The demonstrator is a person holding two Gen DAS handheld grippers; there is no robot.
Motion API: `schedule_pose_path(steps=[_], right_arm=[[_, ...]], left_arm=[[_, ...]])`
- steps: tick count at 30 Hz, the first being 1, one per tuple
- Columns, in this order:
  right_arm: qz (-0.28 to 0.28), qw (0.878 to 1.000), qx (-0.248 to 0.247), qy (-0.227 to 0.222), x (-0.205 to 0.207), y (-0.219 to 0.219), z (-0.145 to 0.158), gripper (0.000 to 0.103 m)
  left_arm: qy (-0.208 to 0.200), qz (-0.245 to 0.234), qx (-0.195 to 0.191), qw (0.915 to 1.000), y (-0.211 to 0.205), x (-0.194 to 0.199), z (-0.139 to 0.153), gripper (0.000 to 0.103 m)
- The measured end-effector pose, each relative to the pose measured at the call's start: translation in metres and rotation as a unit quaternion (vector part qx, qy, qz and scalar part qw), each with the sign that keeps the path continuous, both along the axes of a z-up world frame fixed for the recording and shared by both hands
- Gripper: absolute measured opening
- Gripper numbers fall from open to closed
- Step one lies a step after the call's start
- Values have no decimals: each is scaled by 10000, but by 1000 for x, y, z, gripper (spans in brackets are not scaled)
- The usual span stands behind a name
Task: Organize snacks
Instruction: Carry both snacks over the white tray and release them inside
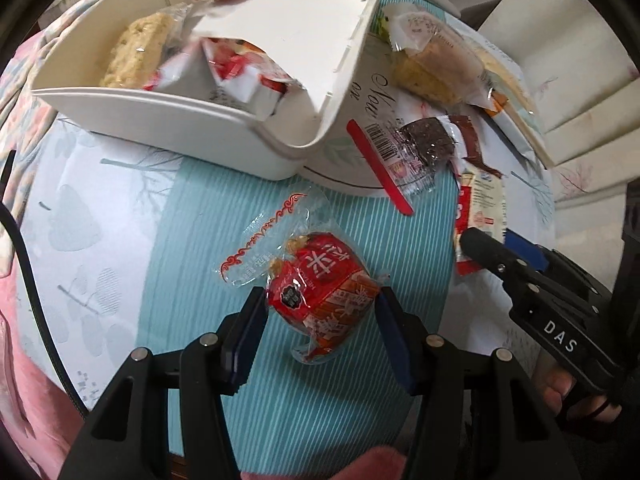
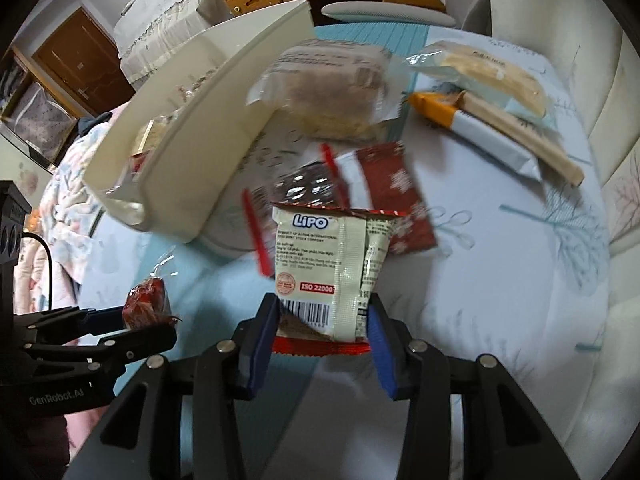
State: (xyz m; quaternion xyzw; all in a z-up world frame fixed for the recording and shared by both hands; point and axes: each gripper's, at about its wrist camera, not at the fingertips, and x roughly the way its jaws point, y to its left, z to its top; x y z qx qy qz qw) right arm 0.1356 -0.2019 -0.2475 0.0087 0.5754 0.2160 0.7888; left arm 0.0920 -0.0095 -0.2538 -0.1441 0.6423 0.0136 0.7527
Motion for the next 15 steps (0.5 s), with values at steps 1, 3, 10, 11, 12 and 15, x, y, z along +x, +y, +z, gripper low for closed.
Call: schedule_pose_path(steps=[1, 3, 10, 11, 12, 15], right_arm=[[-8, 10000, 61, 54, -2, 2, 2, 44], [-45, 9995, 244, 202, -6, 6, 4, 44], [-23, 9975, 582, 398, -19, 33, 17, 44], [-14, 9976, 593, 369, -19, 37, 20, 44], [-10, 9976, 608, 332, -20, 42, 24, 44], [-21, 9978, 642, 191, -23, 57, 36, 44]], left_arm=[[-26, -7, -25, 10000, 3, -3, 5, 54], [-82, -32, -56, 9999, 9, -8, 14, 54], [-487, -184, -14, 9986, 34, -13, 56, 54], [-536, -212, 3, 9983, 37, -11, 62, 54], [-586, -236, 21, 9980, 41, -10, 67, 54], [-751, -339, 4, 9966, 56, -4, 82, 54]])
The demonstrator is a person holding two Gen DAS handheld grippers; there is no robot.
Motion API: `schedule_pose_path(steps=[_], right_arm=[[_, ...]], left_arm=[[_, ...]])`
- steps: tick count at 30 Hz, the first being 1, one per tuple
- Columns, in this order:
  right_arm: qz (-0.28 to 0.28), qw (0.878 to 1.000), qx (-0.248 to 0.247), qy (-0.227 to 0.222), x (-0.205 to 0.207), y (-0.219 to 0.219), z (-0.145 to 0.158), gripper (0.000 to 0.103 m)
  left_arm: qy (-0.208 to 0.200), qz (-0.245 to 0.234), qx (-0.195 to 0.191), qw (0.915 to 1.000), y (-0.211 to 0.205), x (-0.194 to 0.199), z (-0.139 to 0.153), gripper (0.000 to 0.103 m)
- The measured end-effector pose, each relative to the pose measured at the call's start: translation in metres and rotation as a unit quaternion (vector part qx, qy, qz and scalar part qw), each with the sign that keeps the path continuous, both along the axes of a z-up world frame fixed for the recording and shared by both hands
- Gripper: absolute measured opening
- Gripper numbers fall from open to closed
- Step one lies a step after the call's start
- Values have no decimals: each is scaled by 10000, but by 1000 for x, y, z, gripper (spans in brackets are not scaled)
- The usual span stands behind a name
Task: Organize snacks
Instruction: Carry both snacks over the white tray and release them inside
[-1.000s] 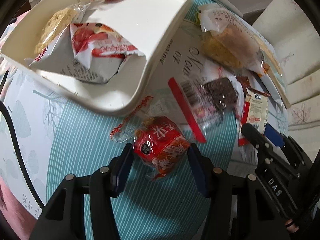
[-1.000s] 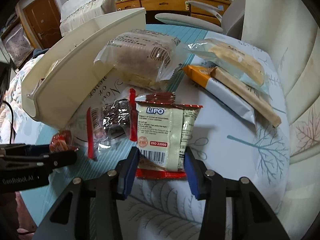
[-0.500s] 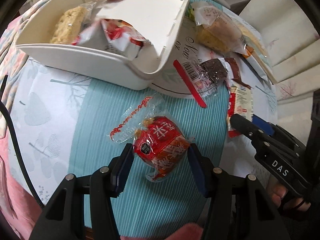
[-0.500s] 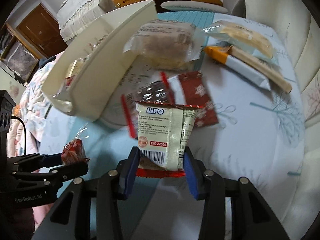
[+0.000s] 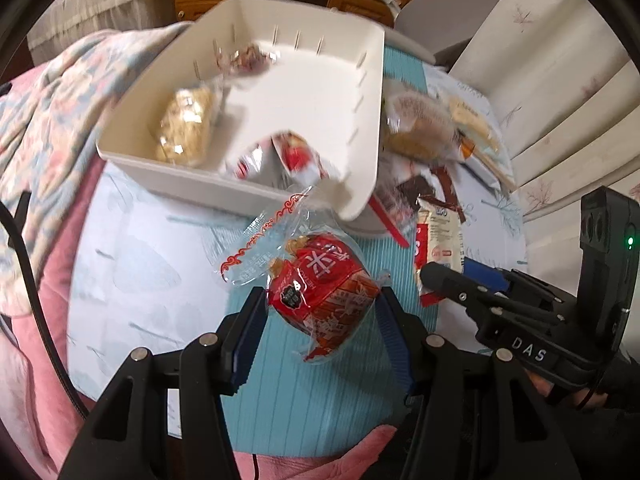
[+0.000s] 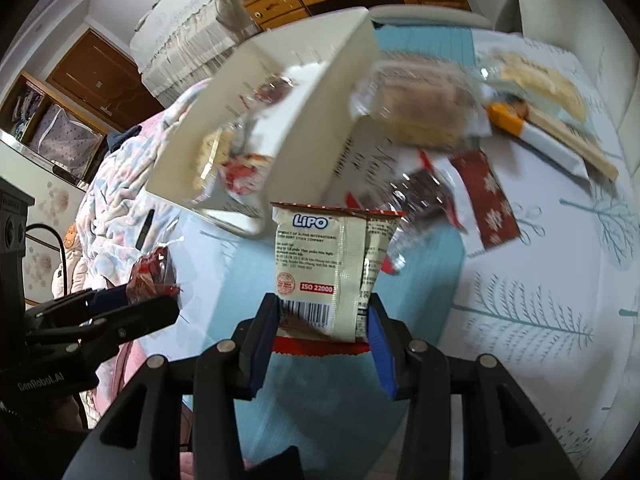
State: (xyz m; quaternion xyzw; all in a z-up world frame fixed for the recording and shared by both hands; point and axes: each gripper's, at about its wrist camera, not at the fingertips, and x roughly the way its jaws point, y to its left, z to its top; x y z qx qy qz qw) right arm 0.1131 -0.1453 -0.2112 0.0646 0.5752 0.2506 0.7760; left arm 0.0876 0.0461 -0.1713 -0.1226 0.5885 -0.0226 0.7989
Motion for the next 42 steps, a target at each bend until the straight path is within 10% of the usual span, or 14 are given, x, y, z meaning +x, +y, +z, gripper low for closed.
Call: schedule_pose_path(steps=[31, 42], right_arm=[[-1311, 9870, 233, -906, 40, 130, 40, 44], [-1549, 9832, 178, -946, 39, 138, 36, 62]], left_arm=[[-983, -1415, 451, 9840, 122, 103, 48, 56], [-1014, -1585, 520, 9808, 131, 113, 52, 72]])
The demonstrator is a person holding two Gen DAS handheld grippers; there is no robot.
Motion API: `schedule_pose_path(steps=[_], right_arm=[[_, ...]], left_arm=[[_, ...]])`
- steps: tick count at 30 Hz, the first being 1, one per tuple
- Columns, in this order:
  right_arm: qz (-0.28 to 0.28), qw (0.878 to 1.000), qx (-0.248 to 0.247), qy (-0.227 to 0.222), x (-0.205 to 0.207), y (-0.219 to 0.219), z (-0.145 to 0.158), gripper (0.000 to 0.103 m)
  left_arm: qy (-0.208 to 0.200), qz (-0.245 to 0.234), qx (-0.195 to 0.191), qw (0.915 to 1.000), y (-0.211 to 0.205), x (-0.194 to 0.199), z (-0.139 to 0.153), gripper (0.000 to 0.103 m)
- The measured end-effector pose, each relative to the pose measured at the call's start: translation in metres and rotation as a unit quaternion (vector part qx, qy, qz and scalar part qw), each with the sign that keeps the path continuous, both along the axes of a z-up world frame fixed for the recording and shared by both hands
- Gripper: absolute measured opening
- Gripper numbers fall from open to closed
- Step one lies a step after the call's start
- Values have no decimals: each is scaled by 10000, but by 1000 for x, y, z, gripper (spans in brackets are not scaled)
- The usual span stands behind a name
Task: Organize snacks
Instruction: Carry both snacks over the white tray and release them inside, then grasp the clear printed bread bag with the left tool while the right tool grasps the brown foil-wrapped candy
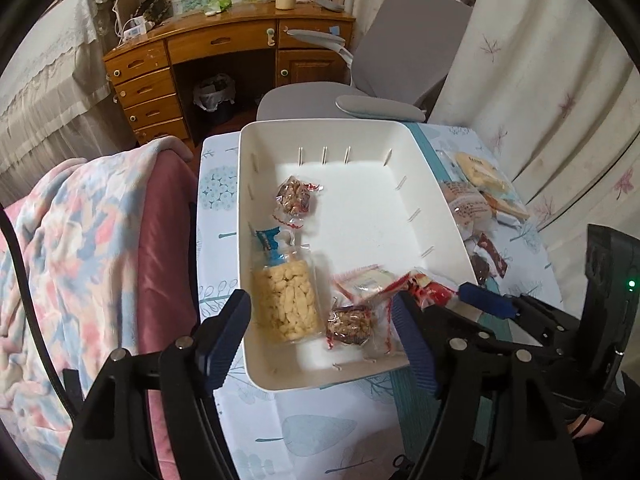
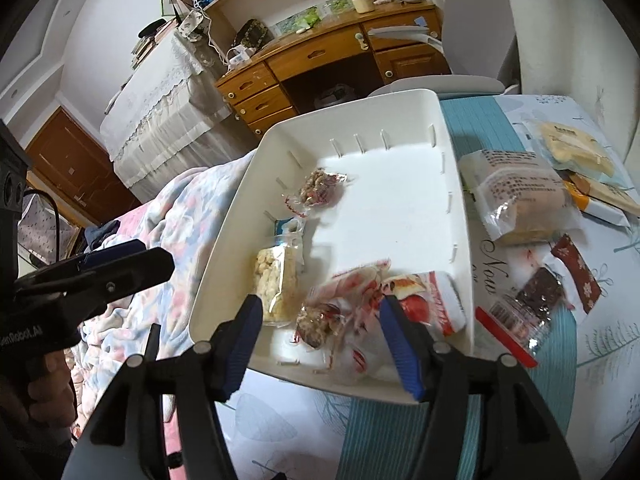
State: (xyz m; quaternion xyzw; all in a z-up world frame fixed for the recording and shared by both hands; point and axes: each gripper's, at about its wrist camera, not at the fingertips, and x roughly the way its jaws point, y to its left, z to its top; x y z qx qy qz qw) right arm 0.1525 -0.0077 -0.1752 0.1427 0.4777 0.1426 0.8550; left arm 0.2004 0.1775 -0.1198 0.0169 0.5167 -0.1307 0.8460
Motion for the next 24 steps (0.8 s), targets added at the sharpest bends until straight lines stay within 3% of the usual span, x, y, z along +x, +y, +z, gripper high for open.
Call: schedule_pose_path(steps=[6, 11, 16, 24], right_arm=[[-98, 9996, -233, -80, -13, -14, 8, 62], [-243, 9981, -544, -181, -27, -34, 15, 62], [-470, 9958, -754, -210, -41, -62, 14, 62], [-977, 9918, -819, -63, -44, -111, 0, 62]], left_arm=[[58, -271, 34, 9996, -14, 6, 8, 72], [55, -775, -38, 9970, -40, 13, 18, 72], [-43, -1305, 199, 9912, -79, 19, 24, 78], [121, -2068, 365, 9776, -144, 33, 19, 83]])
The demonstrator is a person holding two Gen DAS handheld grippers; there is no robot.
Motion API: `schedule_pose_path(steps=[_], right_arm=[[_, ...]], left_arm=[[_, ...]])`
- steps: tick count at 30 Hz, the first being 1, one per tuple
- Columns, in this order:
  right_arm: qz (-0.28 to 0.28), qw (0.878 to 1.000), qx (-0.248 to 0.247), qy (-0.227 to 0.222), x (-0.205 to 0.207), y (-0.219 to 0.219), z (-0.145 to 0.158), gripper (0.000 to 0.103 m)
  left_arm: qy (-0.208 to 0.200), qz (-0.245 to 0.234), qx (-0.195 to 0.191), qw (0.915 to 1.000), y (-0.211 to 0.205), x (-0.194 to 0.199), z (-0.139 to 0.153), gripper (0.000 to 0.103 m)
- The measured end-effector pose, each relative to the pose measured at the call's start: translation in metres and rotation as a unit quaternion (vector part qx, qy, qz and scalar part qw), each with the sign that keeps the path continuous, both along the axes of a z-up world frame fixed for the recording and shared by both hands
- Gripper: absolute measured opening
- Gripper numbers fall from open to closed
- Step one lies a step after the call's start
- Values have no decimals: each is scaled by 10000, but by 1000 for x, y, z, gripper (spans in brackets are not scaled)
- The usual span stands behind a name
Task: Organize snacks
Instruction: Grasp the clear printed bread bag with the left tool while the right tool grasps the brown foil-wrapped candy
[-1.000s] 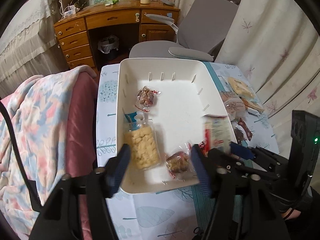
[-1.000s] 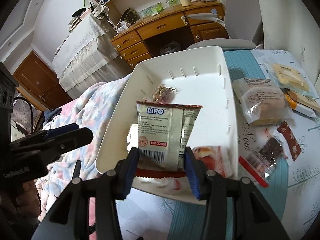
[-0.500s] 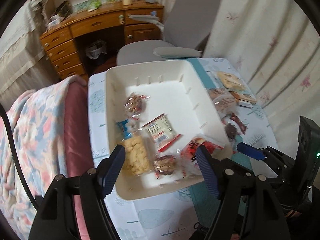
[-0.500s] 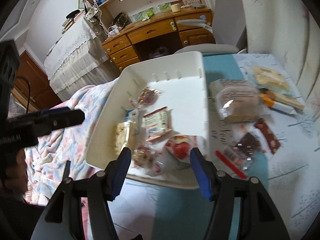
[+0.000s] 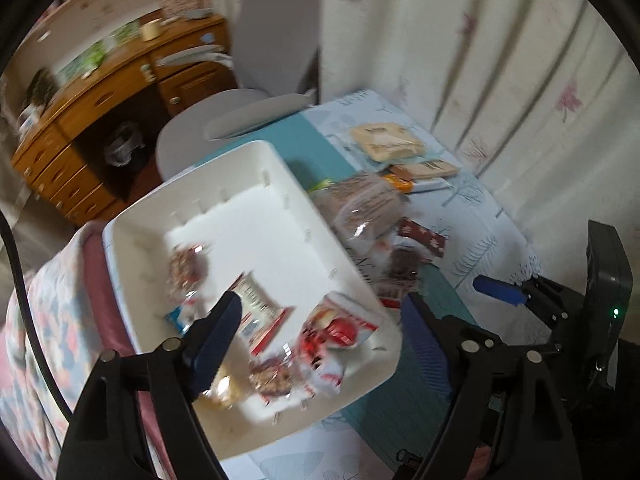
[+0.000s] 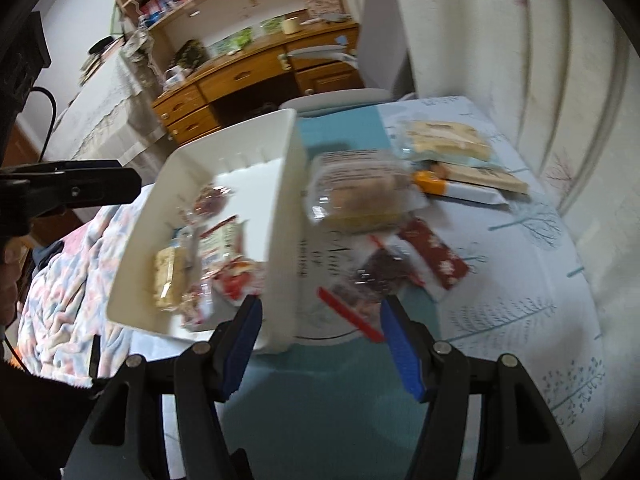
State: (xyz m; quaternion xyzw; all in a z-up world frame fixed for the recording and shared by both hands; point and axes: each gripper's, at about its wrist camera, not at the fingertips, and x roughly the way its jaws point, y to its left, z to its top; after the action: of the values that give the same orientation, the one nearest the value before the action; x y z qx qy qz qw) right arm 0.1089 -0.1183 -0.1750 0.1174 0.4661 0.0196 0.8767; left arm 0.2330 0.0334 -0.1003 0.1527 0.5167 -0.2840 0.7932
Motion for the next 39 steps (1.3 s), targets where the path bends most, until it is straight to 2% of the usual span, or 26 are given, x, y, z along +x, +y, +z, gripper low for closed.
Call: schedule_pose_path(steps=[6, 8, 18, 28, 32, 39], right_arm=[[-298, 9993, -175, 105, 1, -29, -14, 64], [-360, 9989, -257, 141, 4, -39, -20, 69], [-267, 9957, -861, 196, 23, -64, -49, 70], [234, 9905, -1352, 4, 53, -68, -78, 70], [434, 9892, -1401, -15, 66, -68, -88, 70], [700, 9888, -1316, -21, 81, -67, -96, 70]], left_arm=[[146, -480, 320, 9982, -43, 13, -19, 87], [153, -600, 475, 9970, -56, 19, -25, 87], [234, -1240, 1215, 9845, -121, 55, -63, 88], [659, -1416, 1863, 9700, -162, 83, -119, 89], [797, -1343, 2015, 9670, -168, 92, -135, 89], [861, -1479, 2153, 9615, -180, 102, -152, 91]])
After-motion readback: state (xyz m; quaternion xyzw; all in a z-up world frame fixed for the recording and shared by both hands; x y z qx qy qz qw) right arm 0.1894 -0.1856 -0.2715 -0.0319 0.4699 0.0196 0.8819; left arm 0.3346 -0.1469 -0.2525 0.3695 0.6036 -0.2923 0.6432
